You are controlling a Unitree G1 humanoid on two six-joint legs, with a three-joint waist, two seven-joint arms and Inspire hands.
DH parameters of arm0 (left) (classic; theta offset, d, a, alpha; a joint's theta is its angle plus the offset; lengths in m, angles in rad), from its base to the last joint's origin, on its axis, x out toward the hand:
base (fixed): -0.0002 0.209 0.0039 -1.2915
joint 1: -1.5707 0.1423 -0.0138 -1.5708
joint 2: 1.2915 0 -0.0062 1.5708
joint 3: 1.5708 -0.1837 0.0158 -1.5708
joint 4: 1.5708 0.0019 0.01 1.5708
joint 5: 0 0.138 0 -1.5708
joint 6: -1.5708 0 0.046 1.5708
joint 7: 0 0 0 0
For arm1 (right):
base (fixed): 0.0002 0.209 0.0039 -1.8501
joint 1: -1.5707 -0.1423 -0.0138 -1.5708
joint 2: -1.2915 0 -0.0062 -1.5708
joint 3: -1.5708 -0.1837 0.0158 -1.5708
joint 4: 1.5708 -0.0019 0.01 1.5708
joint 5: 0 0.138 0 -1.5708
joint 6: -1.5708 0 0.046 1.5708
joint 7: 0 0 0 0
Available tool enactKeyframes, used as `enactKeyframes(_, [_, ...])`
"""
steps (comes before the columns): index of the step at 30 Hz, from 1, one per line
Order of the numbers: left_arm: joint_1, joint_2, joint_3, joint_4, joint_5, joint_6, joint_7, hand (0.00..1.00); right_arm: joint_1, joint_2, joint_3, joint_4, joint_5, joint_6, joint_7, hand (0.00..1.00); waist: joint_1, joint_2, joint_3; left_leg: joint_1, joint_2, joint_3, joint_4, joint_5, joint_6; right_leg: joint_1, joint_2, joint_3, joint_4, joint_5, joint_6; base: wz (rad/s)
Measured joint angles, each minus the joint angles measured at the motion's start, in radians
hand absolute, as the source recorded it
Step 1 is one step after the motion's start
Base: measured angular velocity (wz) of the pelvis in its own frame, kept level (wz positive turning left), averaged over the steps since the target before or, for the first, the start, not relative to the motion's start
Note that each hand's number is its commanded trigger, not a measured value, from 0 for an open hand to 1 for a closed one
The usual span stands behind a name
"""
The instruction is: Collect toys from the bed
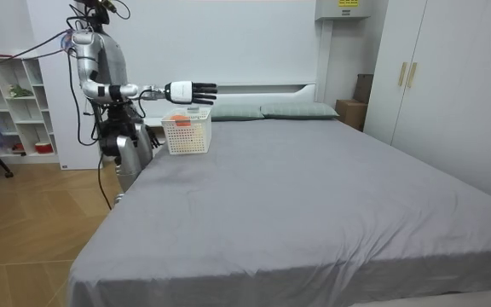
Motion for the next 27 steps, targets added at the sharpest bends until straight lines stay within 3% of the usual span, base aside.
enactKeyframes(3, [0.005,-0.001,0.018,-0.015,0.006,-0.001,-0.006,0.0,0.025,0.0,-0.068,0.0,0.002,-0.002,-0.029,0.0,-0.006,0.0,-0.0009,0.001,0.005,0.021,0.005,-0.002,-0.001,-0.014,0.006,0.022,0.011,0.0,0.0,-0.25])
enactKeyframes(10, [0.021,-0.004,0.003,-0.015,-0.003,-0.005,0.007,0.0,0.059,0.001,-0.106,0.025,0.05,-0.015,-0.138,0.0,-0.055,0.004,-0.0006,0.015,0.012,0.045,0.004,-0.007,-0.003,-0.019,0.016,0.04,0.012,0.002,-0.003,-0.1])
enactKeyframes(13, [0.036,-0.004,-0.003,-0.015,-0.004,-0.005,0.013,0.0,0.061,0.0,-0.126,0.058,0.078,-0.024,-0.185,0.0,-0.076,0.012,-0.0055,0.01,0.012,0.049,0.003,-0.008,-0.003,-0.03,0.016,0.052,0.015,0.002,-0.003,-0.08])
enactKeyframes(19, [0.047,-0.005,-0.014,-0.01,-0.054,-0.003,0.027,0.0,0.091,0.007,-0.143,0.256,0.189,-0.044,-0.212,0.0,-0.09,0.019,-0.0057,0.02,0.023,0.088,-0.005,-0.014,-0.007,-0.034,0.021,0.083,0.012,0.005,-0.005,-0.16])
enactKeyframes(22, [0.047,-0.007,-0.014,0.002,-0.065,-0.003,0.027,0.0,0.142,0.026,-0.14,0.32,0.276,-0.066,-0.23,0.0,-0.091,0.033,-0.001,0.021,0.027,0.098,-0.005,-0.018,-0.011,-0.033,0.027,0.101,0.011,0.006,-0.007,-0.15])
enactKeyframes(23, [0.049,-0.007,-0.012,0.002,-0.065,-0.005,0.028,0.0,0.149,0.03,-0.144,0.39,0.325,-0.088,-0.231,0.0,-0.101,0.035,-0.0009,0.021,0.027,0.097,-0.005,-0.018,-0.011,-0.032,0.027,0.096,0.01,0.006,-0.007,0.0])
enactKeyframes(27, [0.051,-0.008,-0.01,0.007,-0.104,-0.022,0.029,0.0,0.151,0.064,-0.173,0.716,0.476,-0.108,-0.227,0.0,-0.112,0.036,0.0,0.021,0.027,0.094,-0.005,-0.018,-0.011,-0.03,0.026,0.091,0.006,0.006,-0.007,0.03])
